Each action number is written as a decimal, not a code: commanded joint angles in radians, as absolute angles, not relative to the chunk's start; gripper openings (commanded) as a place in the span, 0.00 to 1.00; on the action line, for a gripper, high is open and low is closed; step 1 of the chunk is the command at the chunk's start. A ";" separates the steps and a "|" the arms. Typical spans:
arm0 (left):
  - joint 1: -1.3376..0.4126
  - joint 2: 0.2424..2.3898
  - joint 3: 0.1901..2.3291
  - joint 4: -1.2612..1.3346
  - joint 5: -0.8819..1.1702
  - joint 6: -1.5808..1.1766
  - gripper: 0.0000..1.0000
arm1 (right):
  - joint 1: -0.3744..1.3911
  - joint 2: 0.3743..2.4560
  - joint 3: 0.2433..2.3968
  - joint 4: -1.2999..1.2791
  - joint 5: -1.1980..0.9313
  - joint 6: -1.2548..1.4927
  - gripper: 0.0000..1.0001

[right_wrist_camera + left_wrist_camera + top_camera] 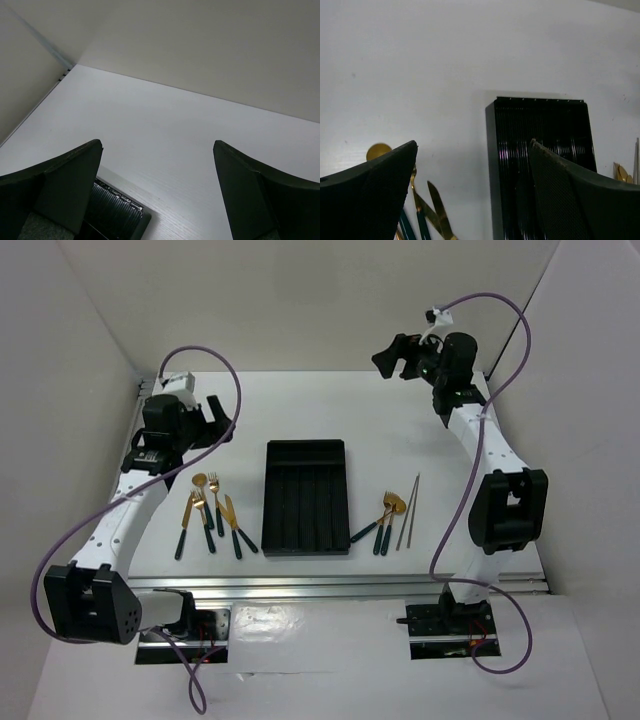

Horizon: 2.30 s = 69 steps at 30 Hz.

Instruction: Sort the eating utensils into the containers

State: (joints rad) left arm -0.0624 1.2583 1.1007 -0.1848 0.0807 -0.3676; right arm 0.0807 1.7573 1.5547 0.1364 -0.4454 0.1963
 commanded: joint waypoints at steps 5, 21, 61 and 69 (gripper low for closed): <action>-0.097 1.181 1.057 -0.299 -0.010 -0.494 0.95 | 0.086 1.767 1.597 0.143 -0.480 0.183 1.00; -0.048 1.100 0.873 -0.627 -0.383 -0.798 0.99 | 0.086 1.827 1.637 0.121 -0.449 0.173 1.00; 0.115 1.436 0.742 -0.687 -0.267 -0.880 0.76 | 0.086 1.999 1.818 0.011 -0.376 0.146 1.00; 0.124 1.477 0.742 -0.676 -0.288 -0.893 0.49 | 0.086 2.017 1.838 -0.008 -0.376 0.146 1.00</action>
State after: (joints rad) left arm 0.1143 1.4456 0.7532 -0.6651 -0.2619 -0.8730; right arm 0.0807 2.0056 1.7832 -0.0036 -0.3779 0.1616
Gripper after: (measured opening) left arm 0.506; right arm 0.999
